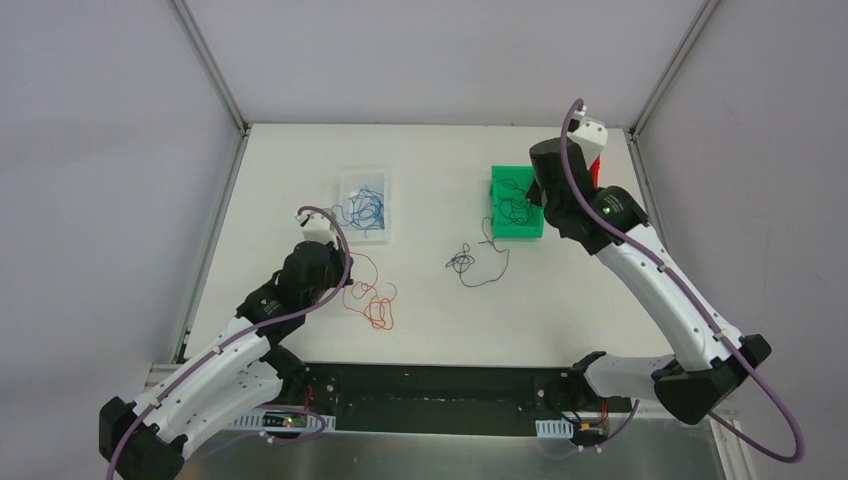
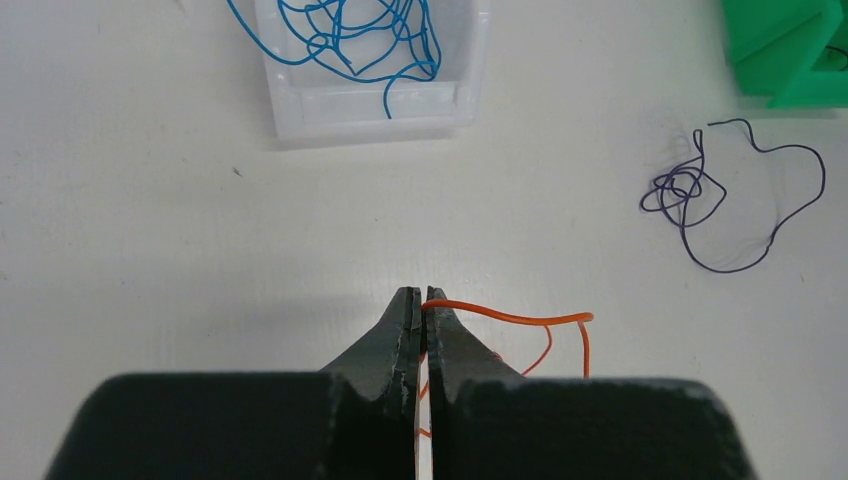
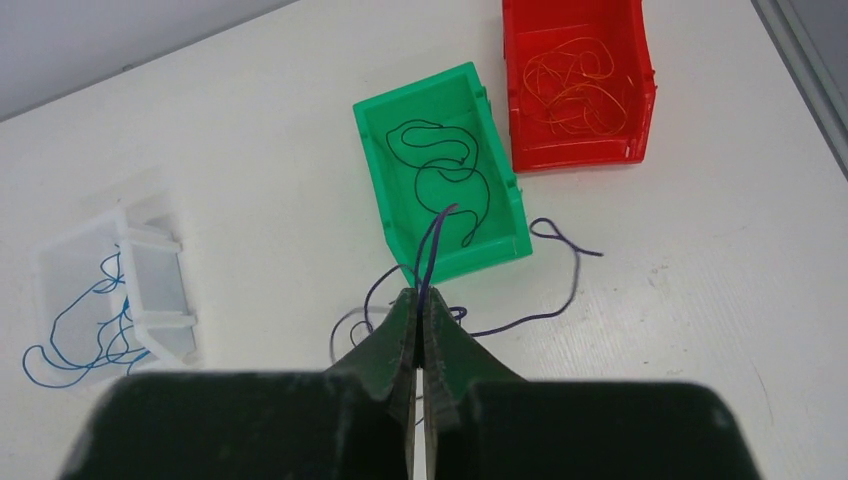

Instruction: Untangle the cables

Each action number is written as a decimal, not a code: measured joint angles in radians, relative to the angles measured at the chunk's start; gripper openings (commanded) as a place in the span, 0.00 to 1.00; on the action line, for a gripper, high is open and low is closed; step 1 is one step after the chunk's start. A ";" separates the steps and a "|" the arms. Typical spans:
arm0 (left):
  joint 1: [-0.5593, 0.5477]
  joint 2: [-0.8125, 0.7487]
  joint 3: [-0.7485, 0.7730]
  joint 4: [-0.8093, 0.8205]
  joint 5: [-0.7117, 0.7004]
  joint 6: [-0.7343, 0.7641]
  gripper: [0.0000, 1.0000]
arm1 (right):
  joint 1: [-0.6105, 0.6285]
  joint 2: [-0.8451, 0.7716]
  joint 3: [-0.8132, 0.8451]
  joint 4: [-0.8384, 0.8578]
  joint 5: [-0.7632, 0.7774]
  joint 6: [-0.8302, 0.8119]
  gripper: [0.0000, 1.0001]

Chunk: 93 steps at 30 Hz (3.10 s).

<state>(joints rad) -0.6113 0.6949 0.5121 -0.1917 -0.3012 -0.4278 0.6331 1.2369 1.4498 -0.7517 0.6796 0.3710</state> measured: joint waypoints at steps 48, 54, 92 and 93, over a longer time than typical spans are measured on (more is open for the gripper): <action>0.000 0.010 0.041 0.022 0.116 0.045 0.00 | -0.204 0.498 0.197 0.158 -0.148 -0.120 0.00; 0.000 0.010 0.041 0.022 0.119 0.043 0.00 | -0.207 0.528 0.059 0.164 -0.294 -0.087 0.00; 0.003 0.308 0.268 -0.361 0.174 -0.091 0.99 | -0.175 0.215 -0.211 0.340 -0.426 -0.042 0.86; 0.003 0.338 0.274 -0.373 0.190 -0.096 0.99 | -0.145 0.172 -0.260 0.380 -0.428 -0.042 0.86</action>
<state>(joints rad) -0.6079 1.0332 0.7860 -0.5644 -0.1108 -0.5236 0.4885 1.4086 1.1896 -0.3721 0.2520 0.3294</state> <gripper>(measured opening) 0.990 0.858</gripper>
